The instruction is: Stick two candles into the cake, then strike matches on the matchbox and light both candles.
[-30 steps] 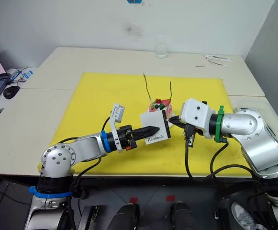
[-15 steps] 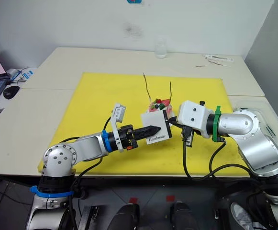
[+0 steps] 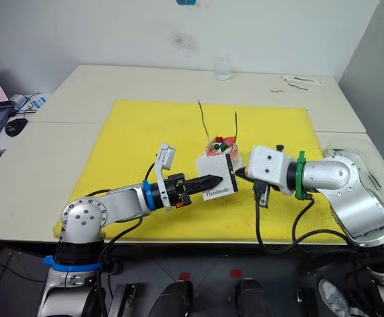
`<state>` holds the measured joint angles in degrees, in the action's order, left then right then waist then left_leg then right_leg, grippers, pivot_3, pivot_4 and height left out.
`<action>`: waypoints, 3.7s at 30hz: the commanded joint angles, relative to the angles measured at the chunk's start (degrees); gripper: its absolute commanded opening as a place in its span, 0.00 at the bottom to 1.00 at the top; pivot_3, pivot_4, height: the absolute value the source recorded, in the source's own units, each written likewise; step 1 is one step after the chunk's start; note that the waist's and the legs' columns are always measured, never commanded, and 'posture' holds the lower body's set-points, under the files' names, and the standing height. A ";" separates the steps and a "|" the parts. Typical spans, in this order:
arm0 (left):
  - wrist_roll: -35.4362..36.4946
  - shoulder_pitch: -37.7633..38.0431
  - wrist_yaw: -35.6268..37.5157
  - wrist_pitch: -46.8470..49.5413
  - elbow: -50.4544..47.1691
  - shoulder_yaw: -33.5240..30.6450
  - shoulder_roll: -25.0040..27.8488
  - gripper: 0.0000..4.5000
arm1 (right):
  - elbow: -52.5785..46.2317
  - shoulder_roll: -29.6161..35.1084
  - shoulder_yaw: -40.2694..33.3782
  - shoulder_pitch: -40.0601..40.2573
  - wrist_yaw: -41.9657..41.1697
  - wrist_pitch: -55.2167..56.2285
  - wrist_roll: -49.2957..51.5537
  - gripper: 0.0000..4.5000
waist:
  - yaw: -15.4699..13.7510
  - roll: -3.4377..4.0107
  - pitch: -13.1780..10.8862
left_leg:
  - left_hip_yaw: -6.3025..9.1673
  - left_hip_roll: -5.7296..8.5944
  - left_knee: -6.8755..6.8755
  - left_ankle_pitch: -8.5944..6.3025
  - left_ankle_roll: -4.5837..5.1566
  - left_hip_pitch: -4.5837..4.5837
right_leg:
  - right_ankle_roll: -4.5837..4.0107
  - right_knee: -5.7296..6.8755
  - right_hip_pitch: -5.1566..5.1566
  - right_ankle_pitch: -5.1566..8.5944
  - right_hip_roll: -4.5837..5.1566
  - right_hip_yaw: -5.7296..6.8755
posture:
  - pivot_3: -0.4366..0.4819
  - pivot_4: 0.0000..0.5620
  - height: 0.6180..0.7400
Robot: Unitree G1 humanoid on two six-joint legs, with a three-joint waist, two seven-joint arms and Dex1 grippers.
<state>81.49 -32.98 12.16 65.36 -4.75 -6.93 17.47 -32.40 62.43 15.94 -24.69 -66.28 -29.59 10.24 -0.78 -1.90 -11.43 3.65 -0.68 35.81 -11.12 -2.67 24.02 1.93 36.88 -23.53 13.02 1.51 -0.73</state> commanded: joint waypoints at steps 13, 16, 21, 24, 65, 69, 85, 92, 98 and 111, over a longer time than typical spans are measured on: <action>12.30 6.36 -4.54 2.52 -6.53 -3.74 7.39 0.00 | 4.51 -3.22 -10.39 -15.01 -0.12 -14.38 12.42 0.01 | 1.85 -0.06 -0.03 | -0.37 -0.02 0.01 -0.04 -0.02 -0.19 | 0.12 0.05 0.02 -0.12 0.15 -0.20 | 0.48 0.27 1.00; 11.84 8.86 -3.50 2.68 -8.07 -3.11 9.28 0.00 | 4.39 -5.41 -10.40 -16.80 2.11 -16.57 13.18 0.01 | 1.69 -0.05 -0.03 | -0.39 0.01 -0.01 -0.04 -0.02 -0.18 | 0.12 0.02 0.01 -0.12 0.17 -0.24 | 0.48 0.27 1.00; 11.44 8.15 -4.12 1.09 -7.40 -2.05 8.81 0.00 | 4.44 -7.85 -9.89 -17.72 4.98 -16.71 12.78 0.01 | 0.90 -0.05 -0.03 | -0.38 0.02 0.02 -0.04 -0.02 -0.16 | 0.12 0.00 0.00 -0.11 0.19 -0.20 | 0.48 0.27 1.00; 10.19 7.59 -4.02 0.36 -6.86 -1.34 8.41 0.00 | 4.74 -9.15 -9.34 -18.44 6.33 -16.50 12.34 0.01 | 0.85 -0.05 -0.03 | -0.39 0.02 0.03 -0.04 -0.02 -0.16 | 0.12 0.00 0.00 -0.11 0.19 -0.21 | 0.48 0.27 1.00; 5.10 13.27 0.16 -0.81 -10.37 0.38 8.63 0.00 | 45.30 -42.36 -0.92 -37.24 31.85 10.16 -14.67 0.01 | 1.43 -0.04 -0.04 | -0.37 -0.03 -0.10 -0.03 -0.02 -0.15 | 0.11 0.06 -0.09 -0.13 0.10 -0.23 | 0.48 0.27 1.00; 5.20 12.99 -0.09 -0.86 -10.35 0.49 8.20 0.00 | 47.00 -43.37 -0.79 -37.96 32.04 11.16 -15.51 0.01 | 1.48 -0.04 -0.04 | -0.37 -0.03 -0.10 -0.03 -0.02 -0.15 | 0.11 0.07 -0.09 -0.13 0.09 -0.23 | 0.48 0.27 1.00; 6.00 12.83 -0.91 -0.71 -10.56 0.28 8.27 0.00 | 47.03 -44.00 -0.33 -37.06 30.06 11.15 -16.31 0.01 | 1.82 -0.03 -0.04 | -0.36 -0.03 -0.10 -0.03 -0.02 -0.15 | 0.11 0.07 -0.09 -0.13 0.09 -0.23 | 0.48 0.27 1.00; 6.29 12.80 -1.27 -0.73 -10.60 0.26 8.25 0.00 | 46.86 -43.93 -0.28 -36.86 29.41 10.91 -16.53 0.01 | 1.92 -0.03 -0.04 | -0.36 -0.03 -0.10 -0.03 -0.02 -0.15 | 0.11 0.06 -0.09 -0.13 0.09 -0.23 | 0.48 0.27 1.00; 6.17 12.66 -1.26 -0.81 -10.45 0.32 8.13 0.00 | 47.38 -43.94 -0.36 -36.91 29.11 11.08 -16.89 0.01 | 2.02 -0.03 -0.04 | -0.36 -0.03 -0.11 -0.03 -0.02 -0.15 | 0.11 0.06 -0.09 -0.13 0.09 -0.23 | 0.48 0.27 1.00; 6.10 12.57 -1.26 -0.83 -10.37 0.28 8.14 0.00 | 47.74 -43.77 -0.23 -36.87 28.62 11.11 -17.17 0.01 | 2.24 -0.03 -0.04 | -0.36 -0.03 -0.12 -0.03 -0.02 -0.15 | 0.11 0.06 -0.09 -0.13 0.09 -0.23 | 0.48 0.27 1.00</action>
<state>86.51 -19.48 10.66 65.47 -13.54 -6.44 25.97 16.28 18.34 16.06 -60.91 -37.46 -19.34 -6.27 1.46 -1.93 -11.47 3.29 -0.71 35.69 -11.15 -2.69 23.87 2.03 36.94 -23.62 12.89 1.60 -0.96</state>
